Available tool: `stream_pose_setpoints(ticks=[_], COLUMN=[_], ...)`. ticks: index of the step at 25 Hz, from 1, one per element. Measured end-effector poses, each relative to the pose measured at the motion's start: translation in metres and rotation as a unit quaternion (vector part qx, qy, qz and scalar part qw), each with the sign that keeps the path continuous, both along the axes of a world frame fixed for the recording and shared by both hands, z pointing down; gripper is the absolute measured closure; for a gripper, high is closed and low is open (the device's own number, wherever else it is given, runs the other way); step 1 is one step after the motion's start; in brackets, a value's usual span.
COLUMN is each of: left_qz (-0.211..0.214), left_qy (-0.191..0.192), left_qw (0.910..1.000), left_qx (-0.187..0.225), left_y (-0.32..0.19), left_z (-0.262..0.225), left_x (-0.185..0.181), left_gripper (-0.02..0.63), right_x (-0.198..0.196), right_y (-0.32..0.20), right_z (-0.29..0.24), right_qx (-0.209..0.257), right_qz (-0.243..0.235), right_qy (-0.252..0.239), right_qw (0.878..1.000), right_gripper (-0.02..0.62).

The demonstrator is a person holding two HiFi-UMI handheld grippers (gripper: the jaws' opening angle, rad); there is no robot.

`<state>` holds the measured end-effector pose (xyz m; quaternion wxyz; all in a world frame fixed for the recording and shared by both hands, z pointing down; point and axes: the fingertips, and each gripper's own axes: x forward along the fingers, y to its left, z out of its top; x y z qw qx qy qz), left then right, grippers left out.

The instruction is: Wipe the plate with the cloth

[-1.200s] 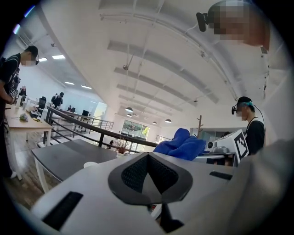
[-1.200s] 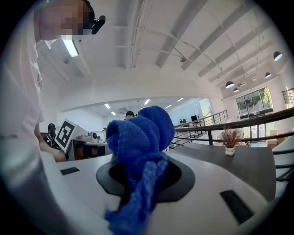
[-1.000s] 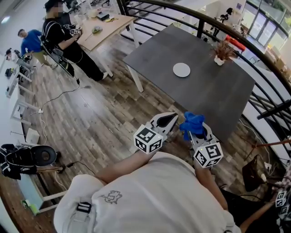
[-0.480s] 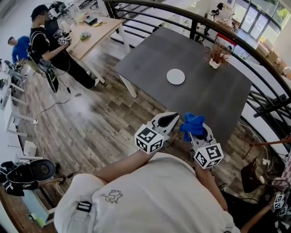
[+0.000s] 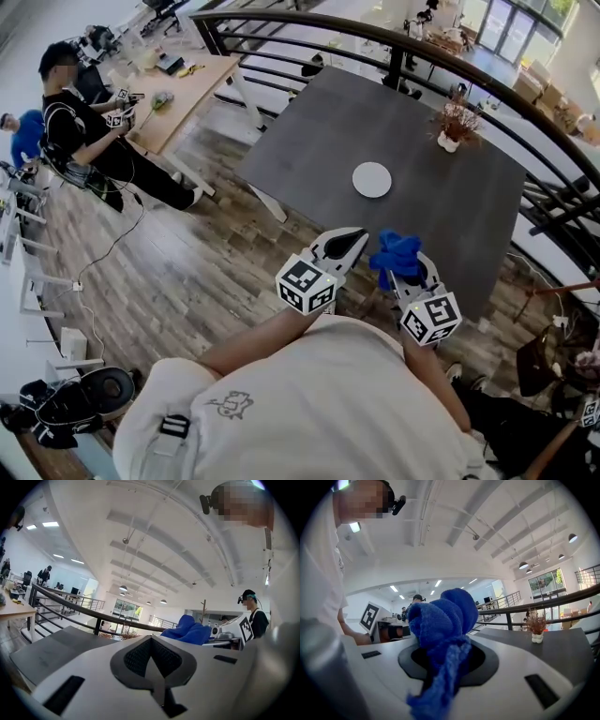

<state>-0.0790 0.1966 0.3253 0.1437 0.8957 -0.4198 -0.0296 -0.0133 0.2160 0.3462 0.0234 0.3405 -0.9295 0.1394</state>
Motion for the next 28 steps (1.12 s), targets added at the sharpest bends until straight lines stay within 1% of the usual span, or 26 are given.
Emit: stream_pose_setpoints(ticks=[3,6,11,15,19,20,23,25,28], left_qz=[0.005,0.013,0.017,0.02,0.008,0.005,-0.001,-0.007,-0.009], left_qy=[0.002,-0.001,0.006,0.003,0.02,0.021,0.006,0.005,0.01], left_qw=[1.0,0.9999,0.9997,0.9992,0.9983,0.9983,0.9992,0.999,0.9985], left_qx=[0.0,-0.001,-0.018,-0.034,-0.054,-0.053,-0.04,-0.044,-0.053], left_y=[-0.016,-0.026,-0.036,-0.048,-0.069,-0.075,-0.099,-0.118,-0.141], left_z=[0.001,0.005,0.017,0.029,0.035,0.033,0.024,0.023,0.023], left_x=[-0.024,-0.039,-0.049,-0.04,-0.031,-0.027,-0.014,-0.009,0.009], left_gripper=[0.601,0.601,0.601,0.601,0.601,0.601,0.601,0.601,0.601], right_x=[-0.027,-0.045,-0.055,-0.044,-0.034,-0.03,-0.019,-0.014,0.004], right_y=[-0.014,-0.019,-0.026,-0.042,-0.063,-0.071,-0.1,-0.119,-0.142], right_z=[0.004,0.011,0.022,0.029,0.037,0.036,0.027,0.023,0.024], right_qx=[-0.004,-0.011,-0.033,-0.039,-0.042,-0.04,-0.028,-0.027,-0.031], right_qz=[0.001,0.003,0.003,0.009,-0.006,-0.01,-0.018,-0.023,-0.035], right_qy=[-0.002,-0.001,0.004,0.003,0.014,0.014,0.01,0.005,0.008], right_qw=[1.0,1.0,0.999,0.999,0.999,0.999,0.999,0.999,0.999], right_gripper=[0.5,0.5,0.5,0.5,0.5,0.5,0.5,0.5,0.5])
